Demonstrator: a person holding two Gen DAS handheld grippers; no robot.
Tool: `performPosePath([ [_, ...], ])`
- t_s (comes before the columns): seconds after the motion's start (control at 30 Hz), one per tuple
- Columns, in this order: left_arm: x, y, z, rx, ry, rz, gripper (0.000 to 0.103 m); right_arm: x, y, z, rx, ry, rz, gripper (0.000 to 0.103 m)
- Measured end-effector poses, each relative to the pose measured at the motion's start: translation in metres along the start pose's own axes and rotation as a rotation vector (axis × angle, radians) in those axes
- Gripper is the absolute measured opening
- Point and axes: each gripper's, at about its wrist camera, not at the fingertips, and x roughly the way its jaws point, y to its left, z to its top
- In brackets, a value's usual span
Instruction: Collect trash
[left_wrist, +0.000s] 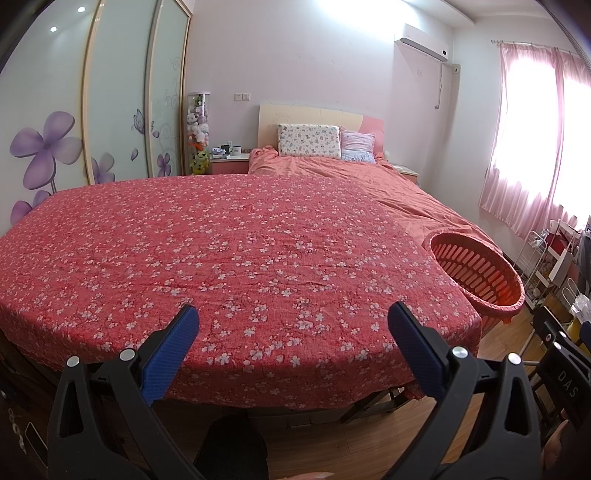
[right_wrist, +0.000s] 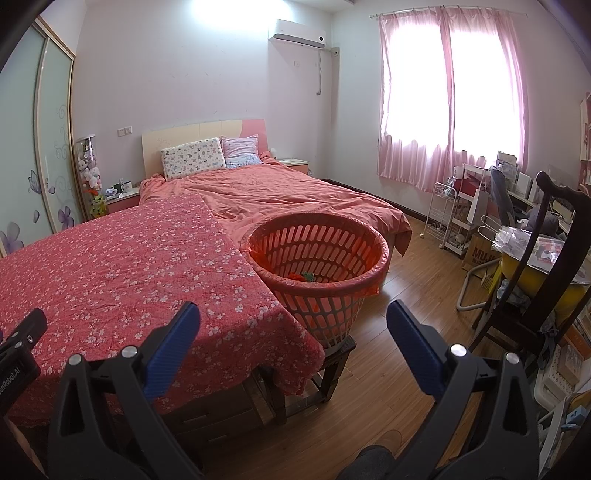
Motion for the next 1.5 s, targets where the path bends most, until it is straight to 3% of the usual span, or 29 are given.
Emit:
performPosePath([
  [1.5, 0.0017, 0.0043, -0.0011, 0.009, 0.007, 0.005, 0.101, 0.0002, 0.0007, -0.0004, 0.001, 0.002, 0.002, 0.099],
])
